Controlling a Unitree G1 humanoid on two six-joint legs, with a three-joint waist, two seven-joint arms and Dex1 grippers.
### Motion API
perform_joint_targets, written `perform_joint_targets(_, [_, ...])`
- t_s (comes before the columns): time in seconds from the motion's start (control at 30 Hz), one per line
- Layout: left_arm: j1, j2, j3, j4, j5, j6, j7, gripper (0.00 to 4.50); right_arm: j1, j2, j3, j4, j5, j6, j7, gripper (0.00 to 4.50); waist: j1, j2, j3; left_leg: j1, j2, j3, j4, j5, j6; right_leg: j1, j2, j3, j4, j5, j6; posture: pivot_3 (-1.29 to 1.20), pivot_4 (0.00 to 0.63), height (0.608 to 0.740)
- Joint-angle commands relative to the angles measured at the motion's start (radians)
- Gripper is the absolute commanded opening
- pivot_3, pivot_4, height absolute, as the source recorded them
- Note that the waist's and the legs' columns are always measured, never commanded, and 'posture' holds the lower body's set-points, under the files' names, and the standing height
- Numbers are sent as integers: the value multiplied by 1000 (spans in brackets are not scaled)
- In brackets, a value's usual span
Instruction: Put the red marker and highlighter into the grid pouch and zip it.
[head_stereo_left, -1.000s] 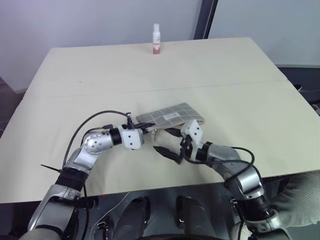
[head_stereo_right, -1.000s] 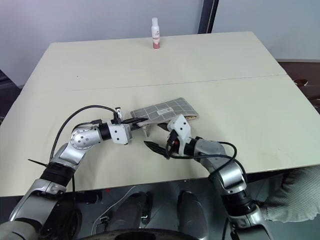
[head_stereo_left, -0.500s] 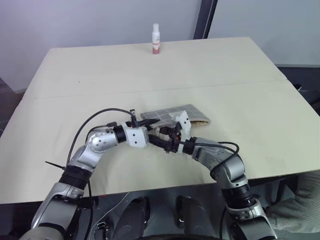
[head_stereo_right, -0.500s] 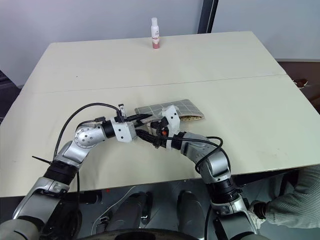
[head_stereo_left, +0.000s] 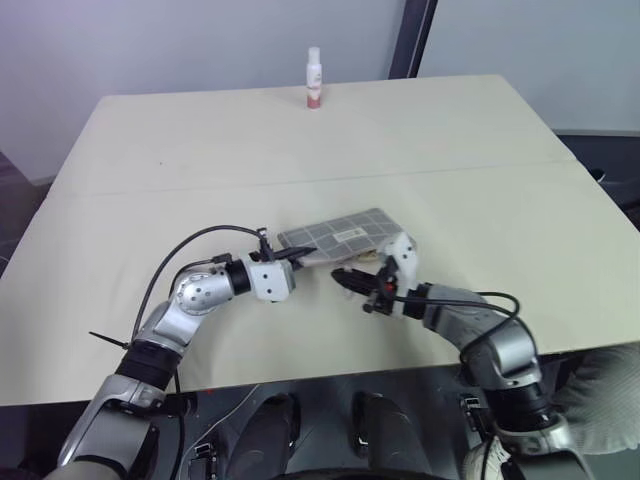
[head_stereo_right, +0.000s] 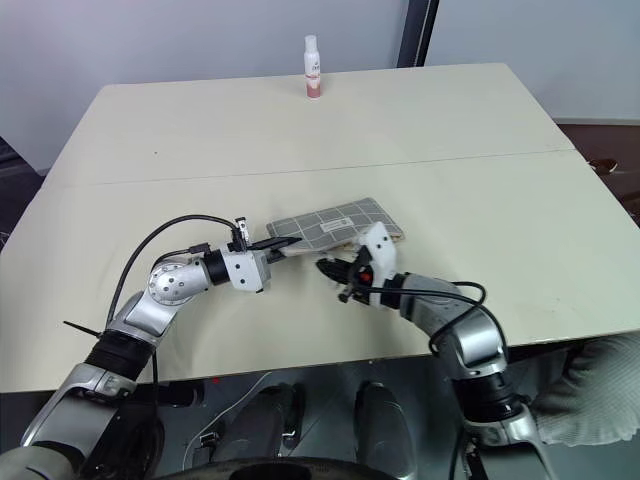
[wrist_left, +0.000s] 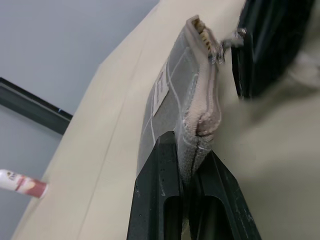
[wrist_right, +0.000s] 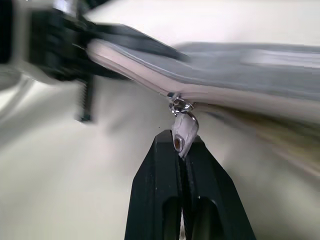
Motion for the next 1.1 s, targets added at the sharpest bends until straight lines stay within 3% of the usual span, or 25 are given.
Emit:
perform_joint_targets(0.03, [11, 32, 51, -3, -49, 18, -3, 0, -14, -63, -118, 21, 15, -40, 10, 30, -1, 0, 0, 0, 0, 0, 0, 0, 0, 0, 0, 0, 0, 0, 0, 0, 150, 740])
perform_joint_targets(0.27, [13, 39, 68, 8, -100, 56, -4, 0, -53, -157, -200, 152, -25, -115, 30, 30, 1, 0, 0, 0, 0, 0, 0, 0, 0, 0, 0, 0, 0, 0, 0, 0, 150, 740])
perform_joint_targets(0.5, [5, -19, 90, -55, -267, 232, -72, 0, -45, -158, -205, 163, 3, -110, 45, 30, 0, 0, 0, 0, 0, 0, 0, 0, 0, 1, 0, 0, 0, 0, 0, 0, 150, 740])
perform_joint_targets(0.53, [12, -22, 90, -73, -323, 269, -115, 0, -37, -157, -200, 143, 18, -102, 58, 606, 0, 0, 0, 0, 0, 0, 0, 0, 0, 1, 0, 0, 0, 1, 0, 0, 150, 740])
perform_joint_targets(0.57, [16, -22, 91, -84, -344, 283, -134, 704, -31, -155, -199, 128, 27, -99, 64, 903, -1, 0, 0, 0, 0, 0, 0, 0, 0, 1, 0, 0, 0, 1, 0, 0, 150, 740])
perform_joint_targets(0.63, [16, -17, 95, -91, -324, 275, -131, 1471, -9, -170, -188, 96, 13, -127, 82, 1866, 0, 0, 0, 0, 0, 0, 0, 0, 0, 1, 0, 0, 0, 1, 0, 0, 150, 740])
perform_joint_targets(0.7, [20, -3, 107, -83, -296, 245, -122, 2579, 33, -204, -185, 69, -16, -171, 116, 2951, 1, 0, 0, 0, 0, 0, 0, 0, 0, 1, 0, 0, 0, 0, 0, 0, 150, 740])
perform_joint_targets(0.8, [23, 29, 151, -44, -293, 225, -113, 4131, 122, -249, -237, -9, 71, -116, 182, 4487, 4, 0, 0, 0, 0, 0, 0, 0, 0, 1, 0, 0, -1, -1, -2, 0, 150, 740])
perform_joint_targets(0.83, [23, 35, 166, -35, -302, 231, -110, 4480, 154, -265, -251, -43, 98, -103, 201, 4500, 3, 0, 0, 0, 0, 0, 0, 0, 0, 1, 0, 0, -1, -1, -3, 0, 150, 740])
perform_joint_targets(0.93, [69, 40, 226, -105, -424, 352, -140, 4480, 242, -312, -287, -137, 126, -94, 228, 4500, -2, 0, 0, 0, 0, 0, 0, 0, 0, 1, -1, 0, -1, -2, -2, 0, 150, 740])
perform_joint_targets(1.1, [175, 61, 322, -244, -540, 549, -117, 4480, 260, -335, -361, -232, 219, -53, 219, 4500, 0, 0, 0, 0, 2, 1, 0, 0, 0, 1, -2, 1, -1, -3, -1, 0, 150, 740])
